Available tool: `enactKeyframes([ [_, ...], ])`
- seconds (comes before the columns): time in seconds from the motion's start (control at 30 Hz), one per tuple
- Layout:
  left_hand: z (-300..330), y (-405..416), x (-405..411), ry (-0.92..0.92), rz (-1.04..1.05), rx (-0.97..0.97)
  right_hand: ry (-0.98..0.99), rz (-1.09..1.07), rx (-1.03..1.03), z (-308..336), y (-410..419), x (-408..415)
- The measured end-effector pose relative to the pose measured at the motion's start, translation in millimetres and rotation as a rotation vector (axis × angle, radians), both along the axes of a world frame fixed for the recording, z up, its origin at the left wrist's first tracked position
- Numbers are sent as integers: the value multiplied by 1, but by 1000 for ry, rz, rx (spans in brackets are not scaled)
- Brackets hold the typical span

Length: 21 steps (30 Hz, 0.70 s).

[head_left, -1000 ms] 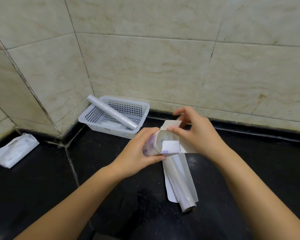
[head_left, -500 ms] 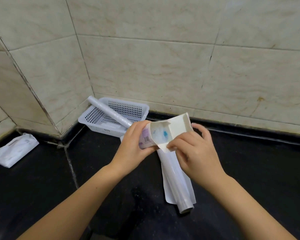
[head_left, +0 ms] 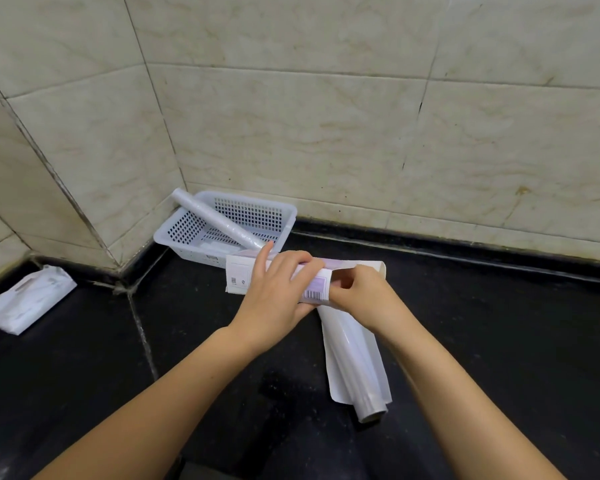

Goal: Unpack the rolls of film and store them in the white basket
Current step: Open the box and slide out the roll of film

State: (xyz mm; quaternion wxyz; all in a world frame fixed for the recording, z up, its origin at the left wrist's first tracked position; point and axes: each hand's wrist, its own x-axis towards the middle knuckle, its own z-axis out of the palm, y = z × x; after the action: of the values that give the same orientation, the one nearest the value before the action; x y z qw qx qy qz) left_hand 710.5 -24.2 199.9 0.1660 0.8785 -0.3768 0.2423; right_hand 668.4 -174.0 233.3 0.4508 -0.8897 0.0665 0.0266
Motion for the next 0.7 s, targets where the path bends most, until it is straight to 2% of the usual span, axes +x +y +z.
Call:
enactKeyframes([
  [0.17,-2,1,3,-78,-50,117,73,-43,114,-18,-6,7],
  [0.33,-6,15,18,20,23,164,32,-94,174,-32,-38,16],
  [0.43,-9,24,28,62,61,197,122,-6,322,-37,-59,20],
  [0.53,-9,22,32,65,66,212,149,136,264,-41,-67,27],
  [0.63,-8,20,35,61,84,202,102,113,245,-41,-70,36],
  [0.7,-5,20,37,58,93,202,111,78,384,-39,-71,43],
])
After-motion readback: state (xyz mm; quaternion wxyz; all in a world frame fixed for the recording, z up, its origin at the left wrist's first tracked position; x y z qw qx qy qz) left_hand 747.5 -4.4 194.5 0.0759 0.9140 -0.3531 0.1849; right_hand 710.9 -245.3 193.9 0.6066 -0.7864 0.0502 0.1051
